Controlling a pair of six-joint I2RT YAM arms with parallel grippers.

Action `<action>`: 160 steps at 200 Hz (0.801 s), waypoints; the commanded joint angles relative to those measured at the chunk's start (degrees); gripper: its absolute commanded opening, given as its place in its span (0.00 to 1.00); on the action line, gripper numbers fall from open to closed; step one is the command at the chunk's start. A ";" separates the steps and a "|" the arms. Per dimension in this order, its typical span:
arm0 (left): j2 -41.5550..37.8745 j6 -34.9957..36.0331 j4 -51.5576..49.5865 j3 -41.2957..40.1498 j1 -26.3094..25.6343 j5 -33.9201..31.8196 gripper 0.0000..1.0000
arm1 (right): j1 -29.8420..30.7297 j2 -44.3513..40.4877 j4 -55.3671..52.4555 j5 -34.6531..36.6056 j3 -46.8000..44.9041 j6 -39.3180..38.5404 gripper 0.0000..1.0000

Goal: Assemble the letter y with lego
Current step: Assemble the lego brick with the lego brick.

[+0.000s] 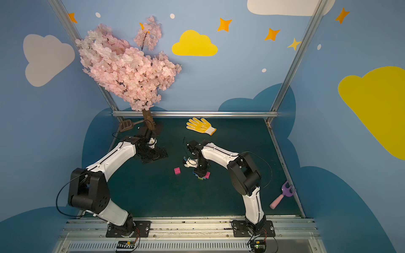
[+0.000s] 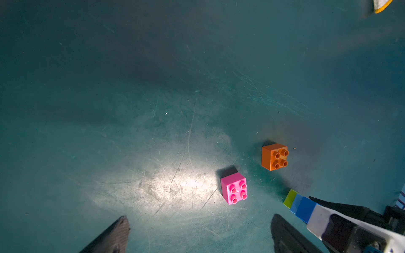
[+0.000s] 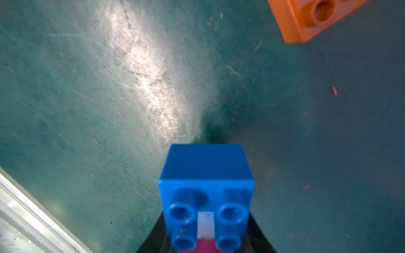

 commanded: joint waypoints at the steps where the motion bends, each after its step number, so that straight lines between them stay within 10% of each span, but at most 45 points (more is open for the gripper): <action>1: -0.14 -0.32 0.10 -0.30 0.26 1.03 1.00 | -0.18 -0.89 -0.69 3.63 -1.13 0.87 0.00; 160: -0.23 -0.34 0.10 -0.34 0.35 1.03 1.00 | 2.08 1.01 3.14 6.84 -4.70 5.66 0.00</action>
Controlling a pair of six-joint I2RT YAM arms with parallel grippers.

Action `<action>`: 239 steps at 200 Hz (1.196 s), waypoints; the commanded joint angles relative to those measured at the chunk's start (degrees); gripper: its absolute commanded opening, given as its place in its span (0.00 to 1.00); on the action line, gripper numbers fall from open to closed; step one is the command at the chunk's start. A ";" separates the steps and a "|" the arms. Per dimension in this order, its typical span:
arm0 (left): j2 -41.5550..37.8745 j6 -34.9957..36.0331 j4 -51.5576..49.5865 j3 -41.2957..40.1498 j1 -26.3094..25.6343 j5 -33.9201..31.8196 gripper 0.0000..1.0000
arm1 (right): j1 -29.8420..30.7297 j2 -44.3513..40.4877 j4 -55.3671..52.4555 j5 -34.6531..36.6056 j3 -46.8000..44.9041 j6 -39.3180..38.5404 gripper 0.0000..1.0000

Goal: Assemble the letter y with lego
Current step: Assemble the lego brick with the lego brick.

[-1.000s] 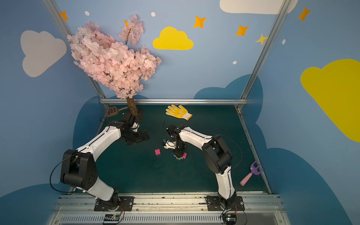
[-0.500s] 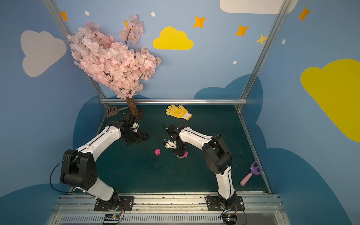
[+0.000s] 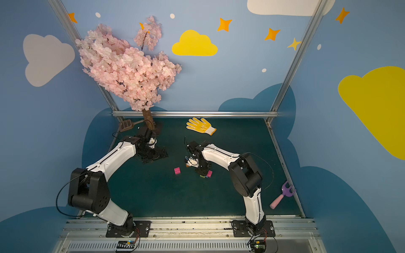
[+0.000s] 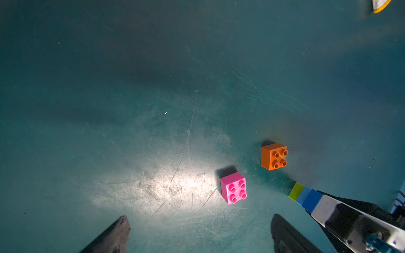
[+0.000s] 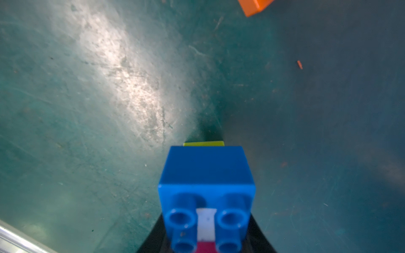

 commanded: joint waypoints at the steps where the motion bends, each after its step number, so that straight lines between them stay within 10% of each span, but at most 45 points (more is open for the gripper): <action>1: -0.23 -0.29 0.08 -0.32 0.39 0.90 1.00 | 0.98 2.60 0.99 0.50 -2.31 1.84 0.00; 239: -0.32 -0.34 0.17 -0.32 0.54 0.98 1.00 | -0.75 5.55 -1.27 -0.93 1.89 2.05 0.00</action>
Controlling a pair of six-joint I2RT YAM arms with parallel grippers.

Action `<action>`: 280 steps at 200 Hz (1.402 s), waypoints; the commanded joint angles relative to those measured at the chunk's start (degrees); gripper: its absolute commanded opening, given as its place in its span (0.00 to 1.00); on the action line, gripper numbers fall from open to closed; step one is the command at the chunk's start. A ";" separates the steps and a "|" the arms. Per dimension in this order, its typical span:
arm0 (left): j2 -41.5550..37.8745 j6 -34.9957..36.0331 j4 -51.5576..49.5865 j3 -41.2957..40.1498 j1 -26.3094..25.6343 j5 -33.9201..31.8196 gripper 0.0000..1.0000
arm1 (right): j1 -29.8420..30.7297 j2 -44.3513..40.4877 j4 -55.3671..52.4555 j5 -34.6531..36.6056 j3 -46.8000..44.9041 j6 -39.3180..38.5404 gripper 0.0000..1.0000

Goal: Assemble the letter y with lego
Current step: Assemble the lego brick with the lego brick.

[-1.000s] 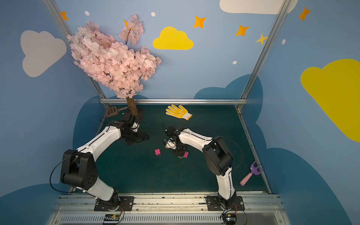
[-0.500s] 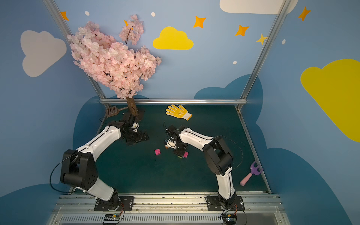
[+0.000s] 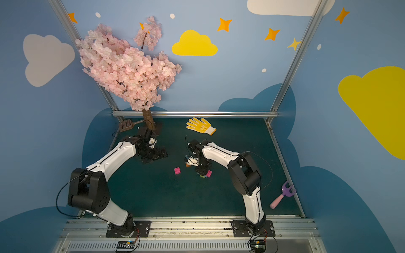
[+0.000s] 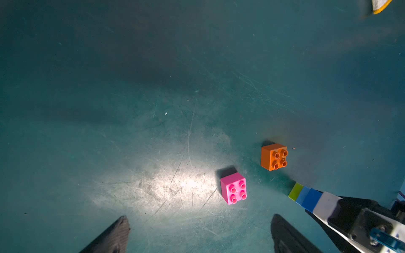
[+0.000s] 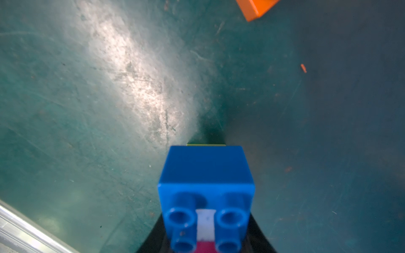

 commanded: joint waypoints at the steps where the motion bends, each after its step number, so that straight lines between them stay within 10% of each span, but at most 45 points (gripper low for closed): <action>1: -0.45 -0.31 0.15 -0.35 0.44 0.94 1.00 | 0.63 3.86 0.68 1.79 -0.52 2.33 0.00; 280: -0.49 -0.31 0.23 -0.39 0.48 1.25 1.00 | -1.75 6.24 -1.97 -1.52 2.54 0.25 0.00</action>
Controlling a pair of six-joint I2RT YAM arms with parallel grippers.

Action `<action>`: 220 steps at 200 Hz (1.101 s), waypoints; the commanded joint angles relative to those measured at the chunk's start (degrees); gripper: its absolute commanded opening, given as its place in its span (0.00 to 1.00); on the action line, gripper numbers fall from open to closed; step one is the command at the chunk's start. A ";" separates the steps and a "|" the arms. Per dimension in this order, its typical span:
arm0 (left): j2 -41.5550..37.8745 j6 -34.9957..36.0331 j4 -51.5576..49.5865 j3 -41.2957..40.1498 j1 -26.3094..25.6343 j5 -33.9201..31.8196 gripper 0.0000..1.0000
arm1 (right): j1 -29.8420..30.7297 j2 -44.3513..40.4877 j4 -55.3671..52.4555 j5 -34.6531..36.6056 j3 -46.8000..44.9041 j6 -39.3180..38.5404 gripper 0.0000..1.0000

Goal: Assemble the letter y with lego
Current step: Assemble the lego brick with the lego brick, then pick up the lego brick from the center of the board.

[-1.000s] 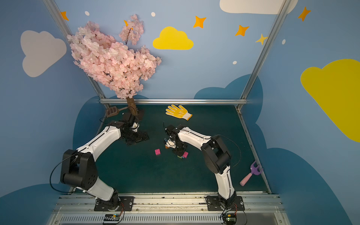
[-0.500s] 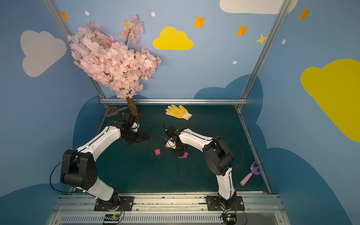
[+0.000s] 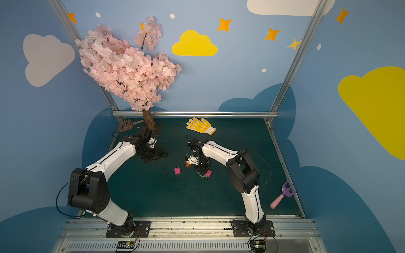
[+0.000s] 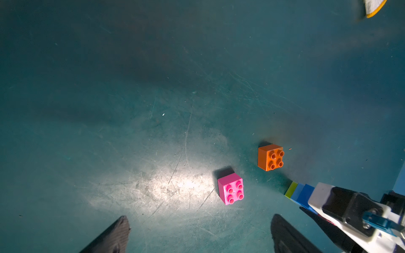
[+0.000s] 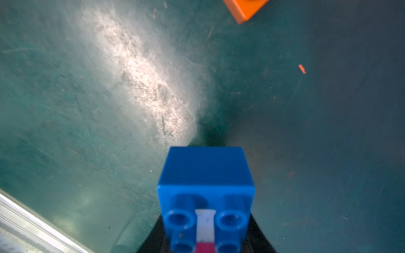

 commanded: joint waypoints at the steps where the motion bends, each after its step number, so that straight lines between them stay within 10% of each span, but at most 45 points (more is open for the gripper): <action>1: -0.49 -0.07 -0.16 -0.39 0.24 0.35 1.00 | -0.12 3.75 0.34 0.87 -0.54 -0.50 0.00; 220: -0.31 0.03 -0.03 -0.56 0.33 1.03 1.00 | 3.17 2.59 9.05 3.80 -9.66 7.36 0.00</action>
